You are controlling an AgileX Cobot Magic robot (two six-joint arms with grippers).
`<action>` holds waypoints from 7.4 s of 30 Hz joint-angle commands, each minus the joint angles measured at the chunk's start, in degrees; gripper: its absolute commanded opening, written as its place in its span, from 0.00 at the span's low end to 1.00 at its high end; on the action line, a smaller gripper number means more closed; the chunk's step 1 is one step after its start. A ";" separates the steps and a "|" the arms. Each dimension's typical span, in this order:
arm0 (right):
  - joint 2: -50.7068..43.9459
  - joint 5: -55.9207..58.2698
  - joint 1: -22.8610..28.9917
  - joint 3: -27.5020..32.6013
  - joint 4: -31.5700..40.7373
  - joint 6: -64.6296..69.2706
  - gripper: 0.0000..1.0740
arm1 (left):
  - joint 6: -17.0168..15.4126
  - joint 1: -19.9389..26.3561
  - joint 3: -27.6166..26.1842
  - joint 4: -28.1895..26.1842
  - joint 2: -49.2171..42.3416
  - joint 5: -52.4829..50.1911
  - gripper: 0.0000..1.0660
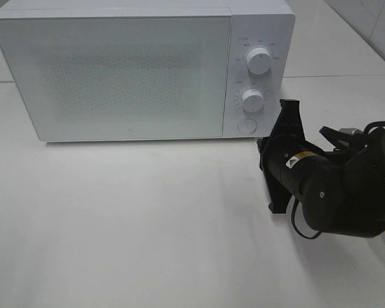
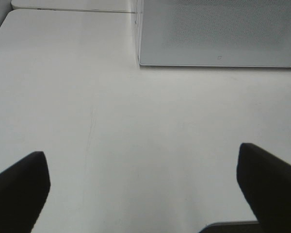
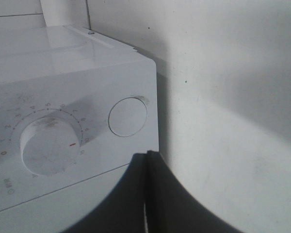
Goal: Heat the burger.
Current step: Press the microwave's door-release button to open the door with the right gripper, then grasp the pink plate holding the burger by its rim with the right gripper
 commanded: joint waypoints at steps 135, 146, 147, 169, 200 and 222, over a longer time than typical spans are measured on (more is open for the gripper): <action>-17.82 54.43 -7.56 -7.45 -14.04 -55.35 0.01 | 0.06 -0.23 0.11 0.00 -0.97 -0.92 0.95; -21.08 78.09 -8.59 -12.78 -30.14 -68.30 0.05 | 0.06 -0.23 0.11 0.00 -0.97 -0.92 0.95; -21.83 80.96 -8.59 -13.41 -31.28 -70.13 0.07 | 0.06 -0.23 0.11 0.00 -0.97 -0.92 0.95; -26.76 99.01 -13.01 -14.38 -35.87 -80.84 0.94 | 0.06 -0.23 0.11 0.00 -0.97 -0.92 0.95; -25.95 105.65 -35.29 -13.87 -43.09 -84.05 0.83 | 0.06 -0.23 0.11 0.00 -0.97 -0.92 0.95; -15.87 92.99 -36.73 -8.88 -48.53 -78.67 0.81 | 0.06 -0.23 0.11 0.00 -0.97 -0.92 0.95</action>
